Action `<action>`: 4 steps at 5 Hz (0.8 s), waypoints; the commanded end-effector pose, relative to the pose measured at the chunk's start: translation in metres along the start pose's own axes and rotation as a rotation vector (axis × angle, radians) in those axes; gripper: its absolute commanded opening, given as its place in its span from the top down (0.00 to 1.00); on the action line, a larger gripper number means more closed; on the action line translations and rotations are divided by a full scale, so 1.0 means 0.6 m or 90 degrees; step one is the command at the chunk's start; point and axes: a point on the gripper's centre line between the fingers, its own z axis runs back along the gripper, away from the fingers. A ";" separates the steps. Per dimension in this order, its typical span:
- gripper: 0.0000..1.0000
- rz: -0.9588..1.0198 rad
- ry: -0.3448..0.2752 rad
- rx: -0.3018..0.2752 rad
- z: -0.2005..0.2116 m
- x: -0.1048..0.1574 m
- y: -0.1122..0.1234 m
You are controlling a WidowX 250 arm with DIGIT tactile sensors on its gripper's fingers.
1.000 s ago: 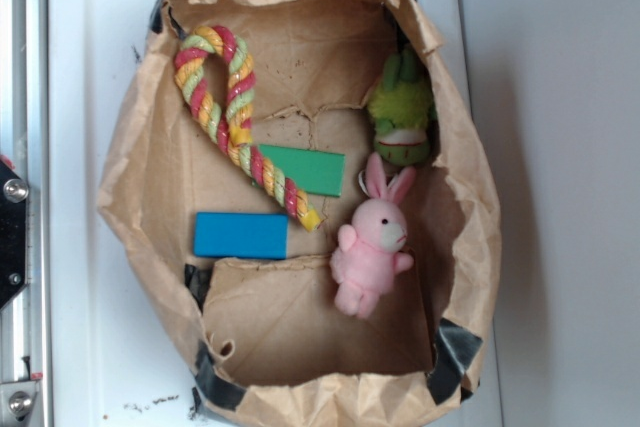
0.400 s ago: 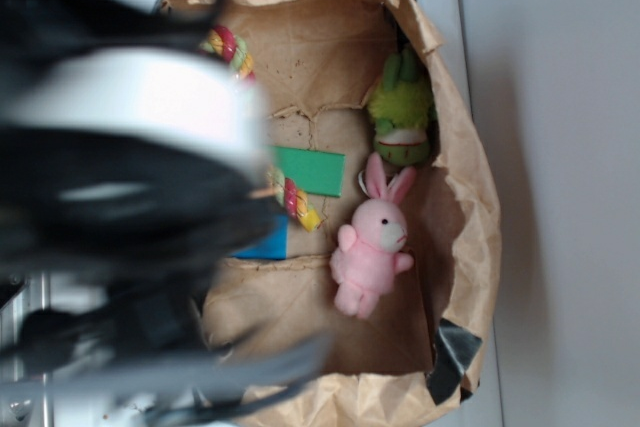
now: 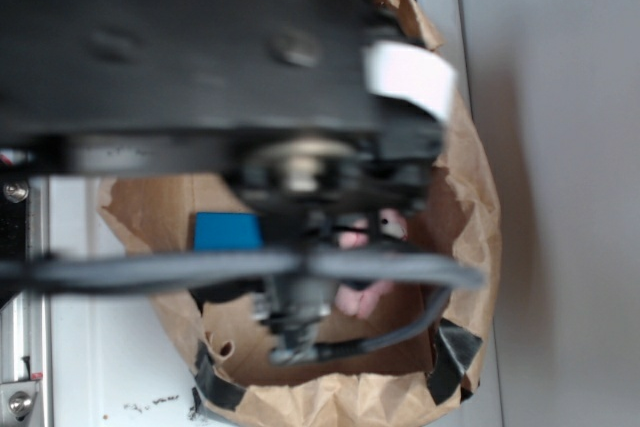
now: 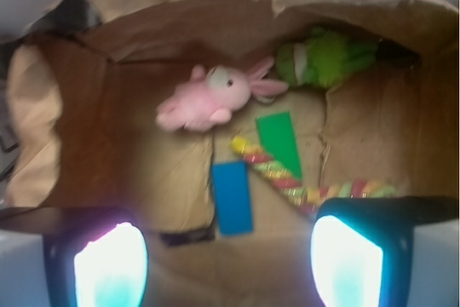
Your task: Grab the green block.
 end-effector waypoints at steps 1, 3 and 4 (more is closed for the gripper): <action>0.00 -0.017 -0.047 0.000 -0.034 0.041 0.025; 0.00 -0.043 -0.047 0.016 -0.078 0.016 0.034; 0.00 -0.042 -0.049 0.013 -0.084 0.017 0.039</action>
